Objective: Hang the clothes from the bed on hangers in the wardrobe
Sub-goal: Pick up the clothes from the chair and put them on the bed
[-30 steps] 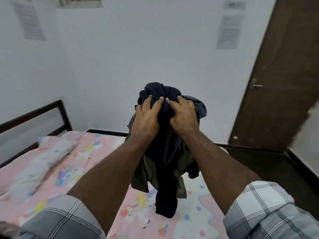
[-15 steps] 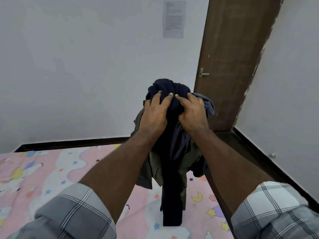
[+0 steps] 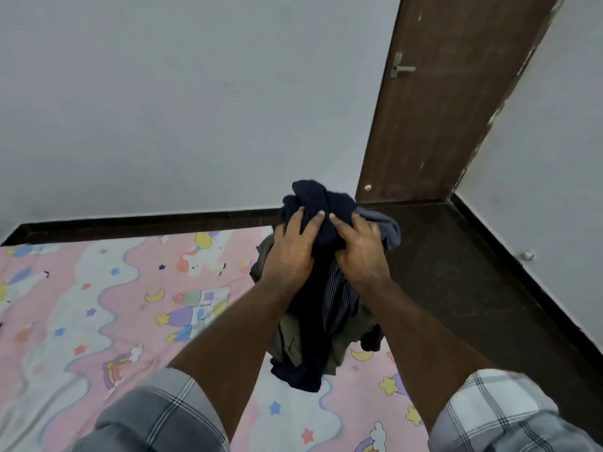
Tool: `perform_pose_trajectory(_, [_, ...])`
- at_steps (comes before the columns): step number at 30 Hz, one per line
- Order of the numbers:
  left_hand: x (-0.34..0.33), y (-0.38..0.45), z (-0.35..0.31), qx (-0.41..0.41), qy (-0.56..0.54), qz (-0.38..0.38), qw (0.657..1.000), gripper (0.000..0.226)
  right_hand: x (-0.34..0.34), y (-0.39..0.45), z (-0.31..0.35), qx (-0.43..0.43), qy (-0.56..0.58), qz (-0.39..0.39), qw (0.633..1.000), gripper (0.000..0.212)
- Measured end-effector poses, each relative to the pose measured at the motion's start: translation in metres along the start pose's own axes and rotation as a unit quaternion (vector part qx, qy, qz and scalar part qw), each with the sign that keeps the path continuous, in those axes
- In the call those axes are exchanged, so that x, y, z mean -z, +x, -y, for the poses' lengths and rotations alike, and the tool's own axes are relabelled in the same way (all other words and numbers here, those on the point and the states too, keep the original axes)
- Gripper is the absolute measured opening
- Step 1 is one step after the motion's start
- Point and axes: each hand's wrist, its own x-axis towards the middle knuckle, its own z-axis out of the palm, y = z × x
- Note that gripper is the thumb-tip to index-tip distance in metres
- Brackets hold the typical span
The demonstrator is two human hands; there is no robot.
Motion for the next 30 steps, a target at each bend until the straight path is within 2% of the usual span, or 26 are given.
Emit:
perform_pose_trajectory(2, [-0.043, -0.012, 0.017, 0.034, 0.014, 0.106, 0.994, 0.094, -0.031, -0.020, -0.025, -0.026, -0.013, 0.128, 0.991, 0.078])
perform_pose_trajectory(4, [-0.080, -0.031, 0.032, 0.090, 0.043, 0.203, 0.974, 0.108, -0.055, -0.044, -0.045, -0.065, -0.036, 0.268, 0.961, 0.083])
perform_pose_trajectory(5, [-0.094, -0.042, 0.038, 0.114, 0.058, 0.228, 0.965, 0.111, -0.064, -0.055, -0.051, -0.091, -0.050, 0.322, 0.941, 0.087])
perform_pose_trajectory(7, [-0.114, -0.060, 0.044, 0.131, 0.082, 0.240, 0.958, 0.111, -0.075, -0.072, -0.056, -0.115, -0.078, 0.367, 0.920, 0.092])
perform_pose_trajectory(14, [-0.127, -0.078, 0.034, 0.134, 0.109, 0.210, 0.962, 0.102, -0.081, -0.082, -0.048, -0.073, -0.107, 0.349, 0.928, 0.097])
perform_pose_trajectory(22, [-0.102, -0.086, 0.017, 0.150, 0.113, 0.169, 0.968, 0.096, -0.062, -0.080, -0.029, -0.025, -0.107, 0.325, 0.939, 0.100])
perform_pose_trajectory(26, [-0.082, -0.097, 0.023, 0.181, 0.115, 0.147, 0.966, 0.093, -0.051, -0.076, -0.007, -0.005, -0.106, 0.317, 0.942, 0.100])
perform_pose_trajectory(30, [-0.049, -0.132, 0.043, 0.233, 0.134, 0.096, 0.958, 0.093, -0.047, -0.078, 0.041, 0.061, -0.098, 0.313, 0.943, 0.099])
